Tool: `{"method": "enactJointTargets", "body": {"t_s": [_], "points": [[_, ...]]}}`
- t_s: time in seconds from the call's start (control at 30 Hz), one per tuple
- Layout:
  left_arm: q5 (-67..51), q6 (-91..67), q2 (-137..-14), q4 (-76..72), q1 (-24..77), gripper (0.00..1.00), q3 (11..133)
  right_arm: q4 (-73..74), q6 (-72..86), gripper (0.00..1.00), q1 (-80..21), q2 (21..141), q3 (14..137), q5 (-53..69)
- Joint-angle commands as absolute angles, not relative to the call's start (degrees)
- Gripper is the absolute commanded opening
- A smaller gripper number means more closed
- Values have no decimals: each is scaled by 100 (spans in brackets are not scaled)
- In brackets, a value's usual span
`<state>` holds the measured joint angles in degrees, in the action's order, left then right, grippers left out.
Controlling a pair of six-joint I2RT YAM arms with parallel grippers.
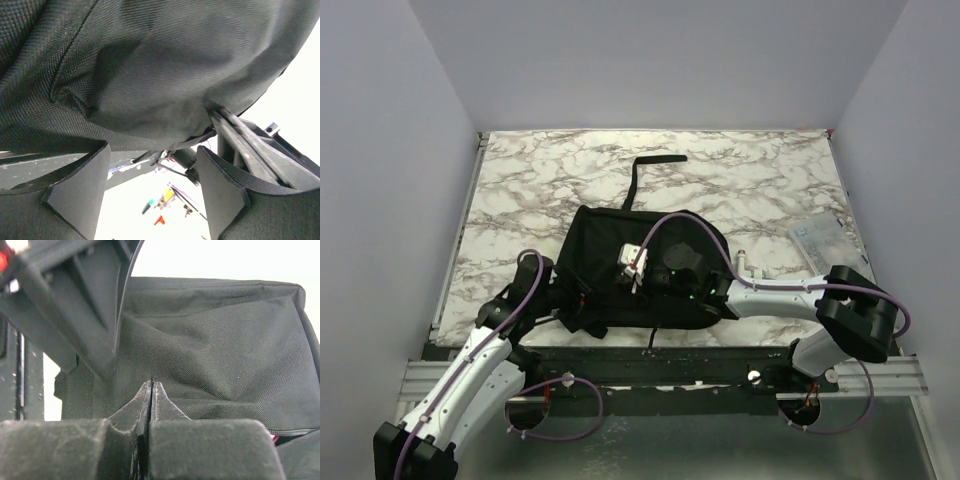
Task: Pack the student bag
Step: Zip the student bag at the center of the board.
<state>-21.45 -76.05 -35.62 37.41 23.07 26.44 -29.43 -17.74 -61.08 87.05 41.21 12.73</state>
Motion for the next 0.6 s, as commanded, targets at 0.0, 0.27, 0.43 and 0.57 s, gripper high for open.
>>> {"method": "enactJointTargets", "body": {"t_s": [0.0,0.27,0.43,0.57], "points": [[-2839,-8586,-3720,2878,2233,72,2091,-2771,-433,1,-6133,8506,4395,985],[-3041,-8816,-4317,2077,2204,68,1858,-2764,1398,0,-6126,8285,4410,889],[-2761,-8761,-4458,2019,2189,53,1838,-2988,1967,1,-6127,8236,4262,649],[-2447,-8588,-4377,1969,2180,26,1739,-3153,2079,0,-6130,8014,4078,230]]}}
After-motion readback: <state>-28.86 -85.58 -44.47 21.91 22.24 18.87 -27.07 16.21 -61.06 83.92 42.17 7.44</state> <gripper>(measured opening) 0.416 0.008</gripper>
